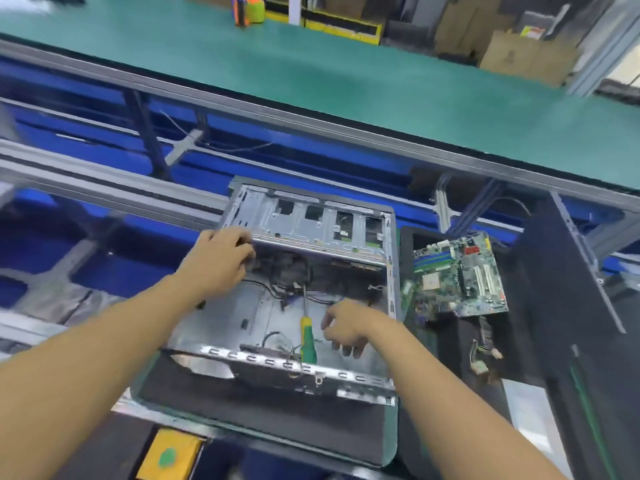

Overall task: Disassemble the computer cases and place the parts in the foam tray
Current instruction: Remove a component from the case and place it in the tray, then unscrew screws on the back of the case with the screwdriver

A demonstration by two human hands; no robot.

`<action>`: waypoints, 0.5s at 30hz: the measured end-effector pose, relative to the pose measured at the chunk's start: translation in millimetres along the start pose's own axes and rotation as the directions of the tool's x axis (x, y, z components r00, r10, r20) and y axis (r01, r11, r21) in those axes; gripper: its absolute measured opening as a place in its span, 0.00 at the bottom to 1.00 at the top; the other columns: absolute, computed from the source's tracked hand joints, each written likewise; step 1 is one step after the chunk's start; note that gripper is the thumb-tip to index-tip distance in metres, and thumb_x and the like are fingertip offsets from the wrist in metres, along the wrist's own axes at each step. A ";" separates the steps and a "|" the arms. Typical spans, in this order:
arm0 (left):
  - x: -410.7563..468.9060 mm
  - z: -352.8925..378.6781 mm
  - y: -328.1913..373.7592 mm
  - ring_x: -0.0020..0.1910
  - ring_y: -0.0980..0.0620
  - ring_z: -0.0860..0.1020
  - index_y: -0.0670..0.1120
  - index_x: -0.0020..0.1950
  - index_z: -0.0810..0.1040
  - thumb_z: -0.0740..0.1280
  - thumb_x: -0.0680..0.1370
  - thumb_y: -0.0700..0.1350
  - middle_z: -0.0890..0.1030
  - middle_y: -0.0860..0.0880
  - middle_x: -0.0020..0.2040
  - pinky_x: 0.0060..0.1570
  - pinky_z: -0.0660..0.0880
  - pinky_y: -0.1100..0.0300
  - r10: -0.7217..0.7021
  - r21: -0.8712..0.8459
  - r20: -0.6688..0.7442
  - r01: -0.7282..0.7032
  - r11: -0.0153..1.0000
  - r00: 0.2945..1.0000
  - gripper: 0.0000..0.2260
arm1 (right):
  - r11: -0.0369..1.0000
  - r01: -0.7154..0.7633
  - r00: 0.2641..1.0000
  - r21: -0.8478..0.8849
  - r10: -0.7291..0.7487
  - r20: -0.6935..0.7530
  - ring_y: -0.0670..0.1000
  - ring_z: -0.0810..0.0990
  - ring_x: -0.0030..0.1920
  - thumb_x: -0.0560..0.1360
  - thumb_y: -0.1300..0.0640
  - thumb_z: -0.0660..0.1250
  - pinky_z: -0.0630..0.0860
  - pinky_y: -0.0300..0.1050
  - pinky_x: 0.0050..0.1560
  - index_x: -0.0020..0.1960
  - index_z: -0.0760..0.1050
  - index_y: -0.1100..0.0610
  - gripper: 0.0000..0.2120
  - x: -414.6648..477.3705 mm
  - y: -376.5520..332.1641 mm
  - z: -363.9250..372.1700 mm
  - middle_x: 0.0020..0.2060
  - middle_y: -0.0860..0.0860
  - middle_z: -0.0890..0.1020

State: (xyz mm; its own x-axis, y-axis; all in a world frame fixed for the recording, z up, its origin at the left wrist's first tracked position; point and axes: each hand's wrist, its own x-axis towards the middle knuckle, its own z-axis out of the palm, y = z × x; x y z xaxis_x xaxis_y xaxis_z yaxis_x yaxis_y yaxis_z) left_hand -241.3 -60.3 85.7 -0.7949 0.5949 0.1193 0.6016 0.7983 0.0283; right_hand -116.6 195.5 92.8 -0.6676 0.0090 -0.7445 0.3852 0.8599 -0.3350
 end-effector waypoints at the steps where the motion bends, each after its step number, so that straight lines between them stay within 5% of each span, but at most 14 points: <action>1: -6.7 3.9 -7.2 0.65 0.47 0.73 0.50 0.56 0.82 0.70 0.73 0.46 0.73 0.50 0.67 0.63 0.65 0.47 0.009 -0.027 -0.027 -0.010 1.000 1.000 0.12 | 0.999 -0.040 0.999 -0.029 0.040 0.004 0.59 0.81 0.36 0.80 0.58 0.61 0.82 0.52 0.40 0.59 0.77 0.66 0.13 12.1 -6.1 6.4 0.49 0.63 0.85; 4: -12.5 7.3 -7.2 0.62 0.46 0.74 0.48 0.54 0.83 0.70 0.72 0.44 0.73 0.49 0.66 0.64 0.66 0.46 0.012 -0.124 -0.099 -0.024 0.992 0.995 0.11 | 0.984 -0.102 0.995 -0.148 0.101 -0.017 0.59 0.79 0.37 0.80 0.47 0.65 0.78 0.51 0.38 0.48 0.75 0.65 0.19 38.5 -16.9 21.4 0.44 0.60 0.81; 8: -10.5 7.3 -4.0 0.52 0.46 0.76 0.44 0.46 0.85 0.68 0.73 0.42 0.78 0.48 0.54 0.55 0.70 0.49 -0.021 -0.118 -0.196 -0.003 0.993 0.980 0.06 | 0.957 -0.129 0.991 -0.261 0.137 0.010 0.58 0.77 0.54 0.77 0.39 0.67 0.74 0.47 0.54 0.58 0.74 0.61 0.25 59.9 -22.8 36.4 0.58 0.60 0.77; 10: -9.8 9.6 -3.1 0.53 0.48 0.75 0.45 0.48 0.84 0.66 0.76 0.44 0.77 0.49 0.54 0.56 0.69 0.50 -0.015 -0.088 -0.193 -0.002 0.996 0.981 0.08 | 0.955 -0.136 0.990 -0.265 0.138 -0.012 0.58 0.77 0.53 0.77 0.43 0.69 0.75 0.47 0.49 0.57 0.73 0.60 0.21 61.7 -24.2 37.5 0.56 0.59 0.77; 13: -8.5 11.9 -2.7 0.54 0.49 0.74 0.46 0.50 0.84 0.65 0.77 0.45 0.77 0.50 0.54 0.56 0.68 0.51 0.006 -0.070 -0.191 -0.019 0.997 0.982 0.09 | 0.982 -0.136 0.988 -0.127 0.126 -0.087 0.59 0.78 0.53 0.79 0.50 0.65 0.74 0.48 0.50 0.59 0.75 0.63 0.17 53.5 -19.8 35.5 0.56 0.60 0.79; 15: -8.6 10.2 -1.3 0.56 0.49 0.74 0.46 0.51 0.83 0.62 0.77 0.46 0.77 0.50 0.55 0.57 0.67 0.52 0.037 -0.010 -0.194 -0.040 0.999 0.980 0.11 | 0.991 -0.040 0.968 0.131 0.071 -0.240 0.57 0.77 0.44 0.80 0.52 0.62 0.71 0.48 0.45 0.49 0.75 0.59 0.10 38.0 -12.4 34.5 0.44 0.58 0.79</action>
State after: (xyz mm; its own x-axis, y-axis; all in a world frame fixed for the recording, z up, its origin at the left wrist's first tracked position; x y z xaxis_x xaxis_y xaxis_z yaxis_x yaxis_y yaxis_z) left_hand -236.0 -65.5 74.5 -0.7417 0.5945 0.3105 0.6335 0.7731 0.0330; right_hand -124.8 167.6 48.7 -0.7721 0.1923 -0.6057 0.4917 0.7845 -0.3778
